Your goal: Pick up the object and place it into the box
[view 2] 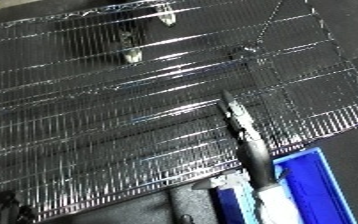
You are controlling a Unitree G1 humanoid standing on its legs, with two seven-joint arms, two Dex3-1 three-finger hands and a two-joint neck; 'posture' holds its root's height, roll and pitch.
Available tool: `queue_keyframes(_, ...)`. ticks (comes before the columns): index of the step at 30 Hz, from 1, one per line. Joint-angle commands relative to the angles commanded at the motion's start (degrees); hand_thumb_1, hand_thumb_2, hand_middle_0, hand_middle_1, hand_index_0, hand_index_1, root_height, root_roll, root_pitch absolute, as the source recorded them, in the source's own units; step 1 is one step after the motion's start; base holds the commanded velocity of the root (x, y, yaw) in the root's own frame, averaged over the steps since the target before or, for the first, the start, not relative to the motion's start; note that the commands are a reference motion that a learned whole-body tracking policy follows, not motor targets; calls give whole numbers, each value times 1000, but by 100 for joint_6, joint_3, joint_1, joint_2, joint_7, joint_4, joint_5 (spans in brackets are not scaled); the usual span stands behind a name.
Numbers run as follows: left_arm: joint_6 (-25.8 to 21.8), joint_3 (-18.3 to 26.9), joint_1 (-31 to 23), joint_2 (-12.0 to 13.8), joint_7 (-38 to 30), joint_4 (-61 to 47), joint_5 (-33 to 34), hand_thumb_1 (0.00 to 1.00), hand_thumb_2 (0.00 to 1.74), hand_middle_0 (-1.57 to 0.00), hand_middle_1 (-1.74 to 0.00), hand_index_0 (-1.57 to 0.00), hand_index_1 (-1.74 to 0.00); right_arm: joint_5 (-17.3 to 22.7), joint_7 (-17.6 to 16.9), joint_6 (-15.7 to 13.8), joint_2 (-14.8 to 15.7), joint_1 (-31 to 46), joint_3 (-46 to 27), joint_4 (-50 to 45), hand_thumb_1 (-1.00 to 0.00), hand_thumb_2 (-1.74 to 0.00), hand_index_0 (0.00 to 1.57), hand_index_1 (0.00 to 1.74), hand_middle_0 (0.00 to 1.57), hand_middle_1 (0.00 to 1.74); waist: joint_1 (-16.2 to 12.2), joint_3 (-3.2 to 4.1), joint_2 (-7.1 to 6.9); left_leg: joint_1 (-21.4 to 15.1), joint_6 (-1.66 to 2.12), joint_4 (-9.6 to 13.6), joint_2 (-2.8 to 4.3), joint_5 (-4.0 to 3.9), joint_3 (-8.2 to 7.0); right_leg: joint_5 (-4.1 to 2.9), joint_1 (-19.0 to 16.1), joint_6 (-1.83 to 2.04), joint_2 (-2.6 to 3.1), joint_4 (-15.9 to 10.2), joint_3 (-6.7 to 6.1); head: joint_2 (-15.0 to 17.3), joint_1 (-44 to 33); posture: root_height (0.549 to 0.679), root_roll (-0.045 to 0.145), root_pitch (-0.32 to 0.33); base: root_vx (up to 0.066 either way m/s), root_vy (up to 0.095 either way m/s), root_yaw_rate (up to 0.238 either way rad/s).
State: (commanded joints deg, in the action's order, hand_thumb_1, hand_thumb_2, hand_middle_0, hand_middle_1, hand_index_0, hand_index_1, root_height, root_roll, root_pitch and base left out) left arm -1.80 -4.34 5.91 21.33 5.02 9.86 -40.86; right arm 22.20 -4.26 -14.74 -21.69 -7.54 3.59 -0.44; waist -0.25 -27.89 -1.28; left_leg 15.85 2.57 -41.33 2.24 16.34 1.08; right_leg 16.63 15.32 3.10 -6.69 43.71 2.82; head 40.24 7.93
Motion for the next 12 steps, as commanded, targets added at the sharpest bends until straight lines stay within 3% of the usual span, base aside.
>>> queue_keyframes(12,91,50,-222,102,80,-156,-1,1000,1740,-1570,-1740,-1570,-1740,-102,-291,-257,63,158,-30,111,0,0,0,0,0,0,55,-29,-41,-3,-52,-76,-11,37,16,37,19,46,-66,134,50,44,-71,643,59,-132,48,-12,16)
